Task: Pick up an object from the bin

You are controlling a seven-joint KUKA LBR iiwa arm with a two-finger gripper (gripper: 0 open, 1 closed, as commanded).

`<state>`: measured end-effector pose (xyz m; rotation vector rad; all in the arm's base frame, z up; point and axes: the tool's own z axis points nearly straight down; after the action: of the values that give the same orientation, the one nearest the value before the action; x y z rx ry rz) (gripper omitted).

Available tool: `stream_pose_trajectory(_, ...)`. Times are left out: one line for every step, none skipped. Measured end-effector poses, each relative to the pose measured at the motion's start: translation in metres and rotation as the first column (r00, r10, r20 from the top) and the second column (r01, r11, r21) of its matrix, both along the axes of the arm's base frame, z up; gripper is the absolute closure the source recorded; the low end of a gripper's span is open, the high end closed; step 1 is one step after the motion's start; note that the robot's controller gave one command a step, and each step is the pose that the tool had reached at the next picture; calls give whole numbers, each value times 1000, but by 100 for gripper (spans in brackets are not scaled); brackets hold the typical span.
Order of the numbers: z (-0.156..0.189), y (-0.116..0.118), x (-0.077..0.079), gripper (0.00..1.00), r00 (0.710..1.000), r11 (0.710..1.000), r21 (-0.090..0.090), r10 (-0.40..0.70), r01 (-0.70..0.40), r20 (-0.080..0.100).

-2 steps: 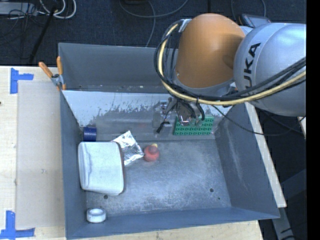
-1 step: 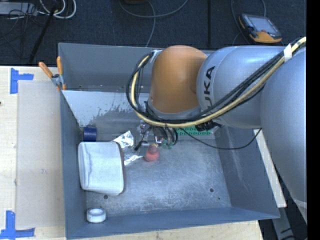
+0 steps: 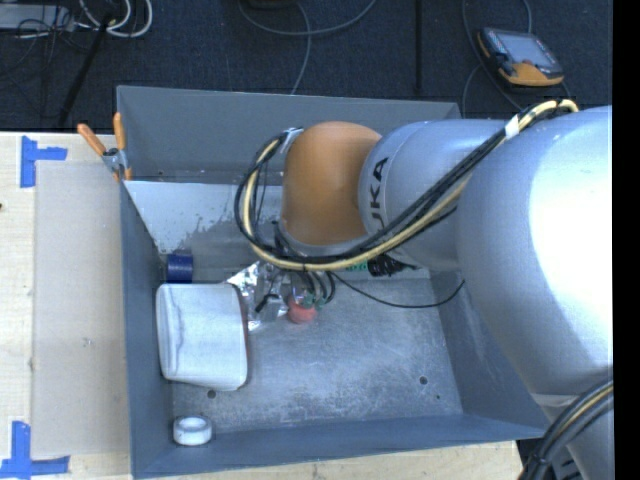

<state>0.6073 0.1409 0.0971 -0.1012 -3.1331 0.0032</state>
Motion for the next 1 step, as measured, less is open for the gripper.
stream_pose_trajectory(5, 0, 2, 0, 1000, 1000, 2, -1, 1, 6)
